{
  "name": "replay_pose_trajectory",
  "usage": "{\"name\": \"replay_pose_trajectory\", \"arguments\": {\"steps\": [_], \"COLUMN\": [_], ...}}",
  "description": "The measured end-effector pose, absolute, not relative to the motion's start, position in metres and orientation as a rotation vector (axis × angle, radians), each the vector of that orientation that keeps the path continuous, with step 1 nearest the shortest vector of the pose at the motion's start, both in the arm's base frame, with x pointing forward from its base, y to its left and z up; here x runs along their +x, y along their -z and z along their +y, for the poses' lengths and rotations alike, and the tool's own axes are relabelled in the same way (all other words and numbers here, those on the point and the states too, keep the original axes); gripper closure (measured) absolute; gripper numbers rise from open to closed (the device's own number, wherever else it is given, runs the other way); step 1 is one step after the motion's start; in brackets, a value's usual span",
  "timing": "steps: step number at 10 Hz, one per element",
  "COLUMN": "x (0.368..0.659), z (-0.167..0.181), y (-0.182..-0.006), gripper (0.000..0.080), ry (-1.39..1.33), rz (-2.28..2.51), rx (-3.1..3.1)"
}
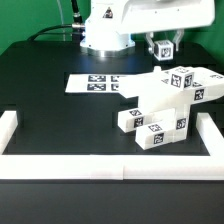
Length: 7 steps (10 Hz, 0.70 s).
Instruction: Assemble chair
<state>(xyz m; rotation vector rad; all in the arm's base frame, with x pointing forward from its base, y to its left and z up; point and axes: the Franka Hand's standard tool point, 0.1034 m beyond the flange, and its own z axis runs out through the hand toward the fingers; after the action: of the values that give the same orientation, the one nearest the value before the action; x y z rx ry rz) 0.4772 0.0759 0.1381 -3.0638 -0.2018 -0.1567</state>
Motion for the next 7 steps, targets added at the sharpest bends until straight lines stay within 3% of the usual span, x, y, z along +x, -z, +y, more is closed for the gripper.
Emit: {"name": "replay_pose_trajectory", "arguments": {"steps": [5,7], "x": [0.481,0.514], "z": [0.075,0.063], "y": [-0.138,-0.141], "gripper": [0.0515,0.0515], "ry": [0.139,0.179], "rz": [-0.199,-0.327], "rx": [-3.076,-3.085]}}
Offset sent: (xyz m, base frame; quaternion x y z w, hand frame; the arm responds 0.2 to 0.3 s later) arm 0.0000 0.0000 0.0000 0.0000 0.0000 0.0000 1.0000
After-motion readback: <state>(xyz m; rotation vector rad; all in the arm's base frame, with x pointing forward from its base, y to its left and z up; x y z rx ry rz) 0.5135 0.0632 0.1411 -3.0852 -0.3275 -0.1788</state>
